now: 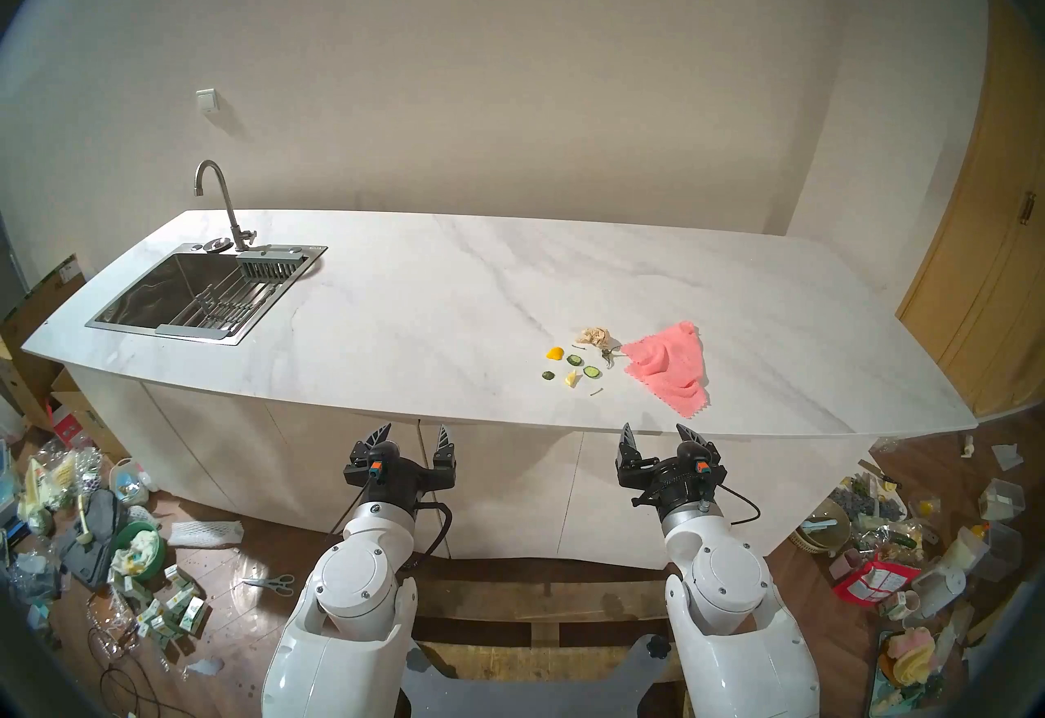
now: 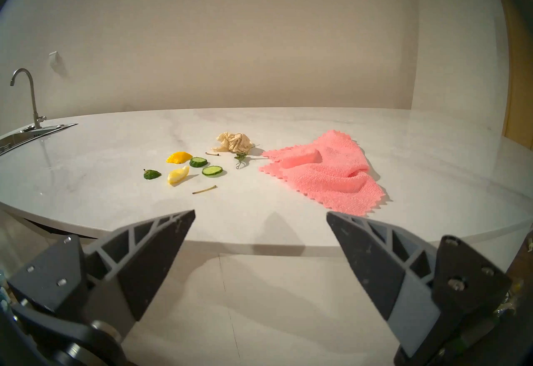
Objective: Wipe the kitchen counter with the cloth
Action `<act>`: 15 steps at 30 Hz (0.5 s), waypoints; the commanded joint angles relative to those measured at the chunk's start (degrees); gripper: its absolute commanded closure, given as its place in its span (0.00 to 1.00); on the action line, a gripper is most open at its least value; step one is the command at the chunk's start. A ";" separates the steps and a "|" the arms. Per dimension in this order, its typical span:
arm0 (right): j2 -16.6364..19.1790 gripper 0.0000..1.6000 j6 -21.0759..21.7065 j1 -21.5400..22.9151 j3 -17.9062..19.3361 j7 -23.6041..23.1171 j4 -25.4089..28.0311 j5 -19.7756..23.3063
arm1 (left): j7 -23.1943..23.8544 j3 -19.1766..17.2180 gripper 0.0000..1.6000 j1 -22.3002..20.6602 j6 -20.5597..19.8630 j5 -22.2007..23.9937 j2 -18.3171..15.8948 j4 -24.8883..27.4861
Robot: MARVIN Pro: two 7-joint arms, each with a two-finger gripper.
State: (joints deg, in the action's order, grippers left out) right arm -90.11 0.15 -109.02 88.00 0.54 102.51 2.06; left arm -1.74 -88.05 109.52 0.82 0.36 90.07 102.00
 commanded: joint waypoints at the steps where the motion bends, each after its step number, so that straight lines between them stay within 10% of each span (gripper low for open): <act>1: 0.24 0.00 1.99 5.03 -0.65 -0.50 2.46 -0.42 | 0.12 0.10 0.00 -0.30 0.29 0.03 -0.01 1.21; 15: 1.80 0.00 12.69 16.01 2.56 0.08 2.01 -0.87 | 0.01 0.13 0.00 -0.42 0.35 0.02 -0.02 1.00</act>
State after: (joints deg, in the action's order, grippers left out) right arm -89.99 7.48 -101.06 88.57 0.27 103.94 2.02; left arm -1.87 -88.04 109.50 0.83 0.36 90.06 101.70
